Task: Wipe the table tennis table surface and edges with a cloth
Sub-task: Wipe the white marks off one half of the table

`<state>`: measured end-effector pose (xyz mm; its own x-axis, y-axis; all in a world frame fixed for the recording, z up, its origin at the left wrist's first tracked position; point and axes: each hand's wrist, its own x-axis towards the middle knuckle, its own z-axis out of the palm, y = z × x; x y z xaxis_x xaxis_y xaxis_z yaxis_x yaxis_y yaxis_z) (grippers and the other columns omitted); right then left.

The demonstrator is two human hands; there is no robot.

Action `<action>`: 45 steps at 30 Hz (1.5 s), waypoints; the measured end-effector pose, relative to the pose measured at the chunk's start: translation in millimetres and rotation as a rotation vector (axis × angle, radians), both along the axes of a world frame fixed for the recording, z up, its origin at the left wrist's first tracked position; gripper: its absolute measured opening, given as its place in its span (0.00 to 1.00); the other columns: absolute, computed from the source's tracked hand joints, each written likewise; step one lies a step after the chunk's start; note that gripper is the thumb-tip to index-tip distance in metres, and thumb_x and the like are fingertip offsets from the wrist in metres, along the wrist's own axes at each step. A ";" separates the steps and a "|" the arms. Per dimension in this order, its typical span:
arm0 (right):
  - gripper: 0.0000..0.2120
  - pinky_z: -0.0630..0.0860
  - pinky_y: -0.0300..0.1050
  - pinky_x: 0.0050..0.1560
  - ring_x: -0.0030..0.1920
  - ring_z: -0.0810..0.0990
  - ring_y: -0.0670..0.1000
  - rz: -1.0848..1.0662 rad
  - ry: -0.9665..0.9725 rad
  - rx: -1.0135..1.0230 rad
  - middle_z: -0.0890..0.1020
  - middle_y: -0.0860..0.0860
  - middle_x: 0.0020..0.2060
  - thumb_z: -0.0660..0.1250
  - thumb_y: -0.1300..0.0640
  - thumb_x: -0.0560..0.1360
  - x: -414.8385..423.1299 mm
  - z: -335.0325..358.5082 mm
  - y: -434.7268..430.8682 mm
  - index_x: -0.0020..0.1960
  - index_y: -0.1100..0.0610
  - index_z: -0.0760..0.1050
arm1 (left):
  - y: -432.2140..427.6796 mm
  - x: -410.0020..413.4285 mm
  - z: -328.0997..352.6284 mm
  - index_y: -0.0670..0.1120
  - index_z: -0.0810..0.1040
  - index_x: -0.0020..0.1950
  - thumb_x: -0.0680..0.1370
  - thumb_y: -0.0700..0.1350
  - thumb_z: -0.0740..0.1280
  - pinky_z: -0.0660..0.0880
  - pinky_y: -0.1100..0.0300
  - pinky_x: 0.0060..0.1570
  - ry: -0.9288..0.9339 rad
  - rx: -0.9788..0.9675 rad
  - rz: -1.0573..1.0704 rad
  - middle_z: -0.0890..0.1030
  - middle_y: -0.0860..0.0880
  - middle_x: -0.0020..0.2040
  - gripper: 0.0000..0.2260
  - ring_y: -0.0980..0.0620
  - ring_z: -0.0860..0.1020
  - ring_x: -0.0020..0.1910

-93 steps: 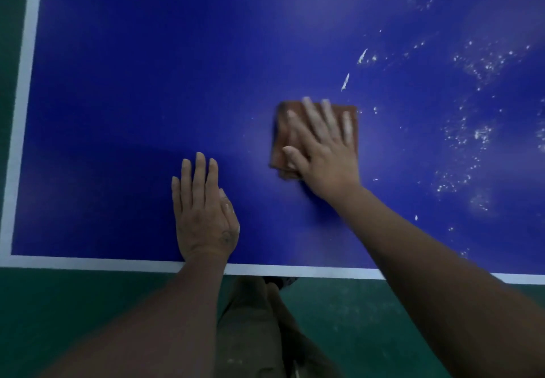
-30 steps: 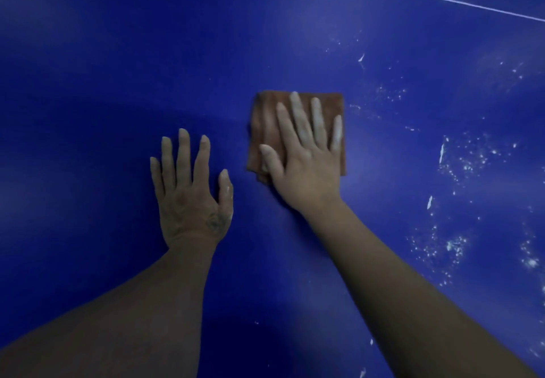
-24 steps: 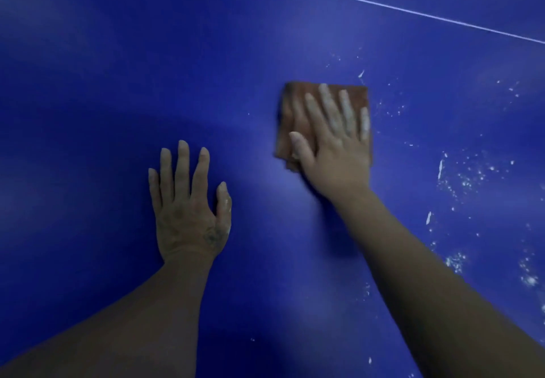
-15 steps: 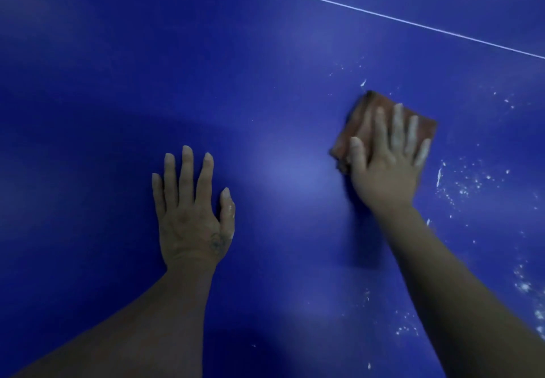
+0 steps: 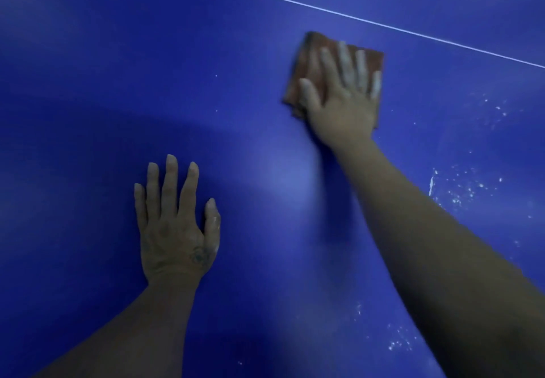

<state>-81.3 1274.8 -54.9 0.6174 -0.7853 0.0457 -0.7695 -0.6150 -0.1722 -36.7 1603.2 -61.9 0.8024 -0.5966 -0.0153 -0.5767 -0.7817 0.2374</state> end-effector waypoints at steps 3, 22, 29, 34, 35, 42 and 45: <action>0.35 0.44 0.65 0.85 0.87 0.48 0.52 -0.184 0.055 0.049 0.53 0.44 0.87 0.49 0.30 0.83 -54.7 3.9 -50.5 0.87 0.42 0.56 | -0.7 -0.5 -0.8 0.46 0.62 0.88 0.87 0.56 0.56 0.48 0.35 0.86 -0.001 -0.023 0.002 0.54 0.45 0.90 0.30 0.42 0.47 0.90; 0.32 0.44 0.62 0.84 0.87 0.50 0.52 0.173 0.003 0.020 0.56 0.43 0.87 0.51 0.30 0.83 62.3 -1.2 22.7 0.85 0.37 0.60 | 0.2 0.2 -3.9 0.46 0.63 0.87 0.87 0.55 0.57 0.48 0.36 0.87 -0.030 -0.041 -0.005 0.55 0.44 0.90 0.30 0.41 0.49 0.89; 0.33 0.42 0.68 0.84 0.87 0.45 0.54 -0.344 0.053 0.118 0.50 0.46 0.88 0.49 0.32 0.85 -54.1 5.4 -77.9 0.87 0.42 0.54 | -1.7 1.5 -2.6 0.46 0.62 0.87 0.87 0.56 0.56 0.47 0.36 0.87 0.005 -0.038 0.006 0.54 0.45 0.90 0.30 0.42 0.48 0.89; 0.32 0.43 0.69 0.83 0.87 0.47 0.57 -0.335 0.035 0.064 0.51 0.49 0.88 0.51 0.35 0.86 -61.1 -2.2 -5.3 0.87 0.43 0.55 | -1.3 1.2 -1.7 0.45 0.66 0.85 0.87 0.56 0.56 0.48 0.35 0.87 0.015 -0.040 0.008 0.55 0.44 0.90 0.28 0.42 0.48 0.89; 0.31 0.45 0.69 0.83 0.87 0.48 0.58 -0.284 0.036 0.038 0.53 0.50 0.88 0.52 0.36 0.86 -56.6 -4.4 17.9 0.87 0.44 0.57 | -1.8 1.3 -1.2 0.45 0.66 0.85 0.87 0.56 0.56 0.48 0.35 0.87 0.018 -0.038 0.009 0.55 0.44 0.90 0.28 0.42 0.48 0.89; 0.28 0.49 0.72 0.82 0.86 0.54 0.61 0.204 -0.078 -0.021 0.60 0.53 0.86 0.57 0.37 0.86 14.5 -17.8 159.6 0.84 0.45 0.67 | 0.0 1.8 -2.2 0.42 0.70 0.82 0.87 0.51 0.59 0.51 0.34 0.86 -0.016 -0.073 0.011 0.59 0.41 0.88 0.25 0.40 0.52 0.89; 0.28 0.48 0.71 0.82 0.87 0.54 0.60 0.282 -0.081 -0.002 0.60 0.52 0.86 0.55 0.36 0.87 62.2 -14.2 155.4 0.84 0.43 0.67 | 0.4 1.9 -3.5 0.42 0.70 0.82 0.87 0.51 0.58 0.52 0.34 0.86 -0.026 -0.066 0.012 0.60 0.41 0.88 0.24 0.40 0.52 0.89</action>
<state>-19.2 1430.2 -69.1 0.8053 -0.5835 0.1051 -0.5522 -0.8028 -0.2250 -34.9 1603.6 -65.3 0.8093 -0.5857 0.0447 -0.5738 -0.7720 0.2736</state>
